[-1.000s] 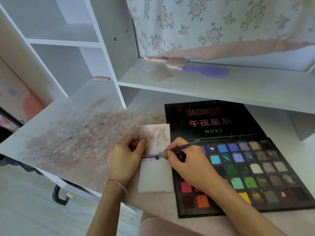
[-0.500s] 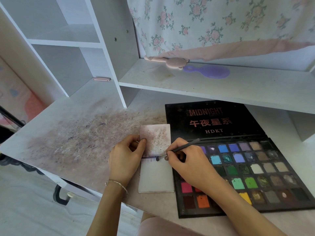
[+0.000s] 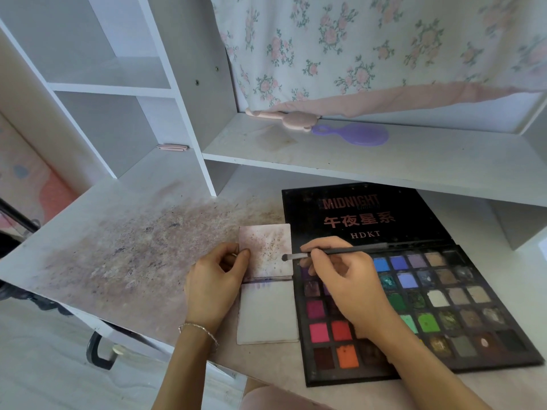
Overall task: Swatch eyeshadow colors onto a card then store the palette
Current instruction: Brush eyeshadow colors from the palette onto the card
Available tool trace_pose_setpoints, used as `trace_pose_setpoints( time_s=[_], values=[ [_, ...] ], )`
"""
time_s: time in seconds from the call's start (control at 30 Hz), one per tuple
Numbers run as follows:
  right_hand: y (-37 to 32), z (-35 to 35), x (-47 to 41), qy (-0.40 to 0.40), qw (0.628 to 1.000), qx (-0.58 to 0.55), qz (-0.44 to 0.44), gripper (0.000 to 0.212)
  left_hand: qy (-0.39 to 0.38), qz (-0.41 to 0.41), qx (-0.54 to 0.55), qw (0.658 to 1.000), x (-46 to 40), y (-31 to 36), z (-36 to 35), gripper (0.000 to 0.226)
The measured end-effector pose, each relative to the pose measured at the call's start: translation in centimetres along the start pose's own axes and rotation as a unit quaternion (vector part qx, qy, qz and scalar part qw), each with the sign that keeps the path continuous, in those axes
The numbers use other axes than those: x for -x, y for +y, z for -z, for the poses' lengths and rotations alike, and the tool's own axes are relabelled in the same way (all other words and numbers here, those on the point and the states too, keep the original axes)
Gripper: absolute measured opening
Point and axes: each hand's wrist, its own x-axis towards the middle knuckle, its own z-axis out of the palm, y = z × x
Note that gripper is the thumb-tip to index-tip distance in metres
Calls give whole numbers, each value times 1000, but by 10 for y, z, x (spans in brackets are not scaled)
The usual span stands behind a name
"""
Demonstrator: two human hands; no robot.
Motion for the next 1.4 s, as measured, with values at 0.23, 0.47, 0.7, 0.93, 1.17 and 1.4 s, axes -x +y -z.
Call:
trace_pose_setpoints(
  time_s=[0.23, 0.47, 0.7, 0.93, 1.17, 1.4],
  values=[
    [-7, 44, 10, 99, 995, 7, 27, 23, 4, -3, -1, 1000, 1, 1, 0, 18],
    [2, 101, 22, 155, 986, 67, 1, 25, 9, -5, -8, 1000, 1, 2, 1, 20],
    [22, 121, 25, 209, 961, 183, -13, 28, 4, -6, -9, 1000, 2, 4, 1, 15],
    [27, 122, 24, 179, 957, 227, -19, 21, -5, -18, -11, 1000, 2, 3, 0, 16],
    [28, 123, 23, 182, 958, 220, -23, 28, -6, -20, -2, 1000, 1, 0, 0, 10],
    [28, 124, 23, 178, 959, 220, -30, 28, -6, -24, 3, 1000, 1, -1, 0, 16]
  ],
)
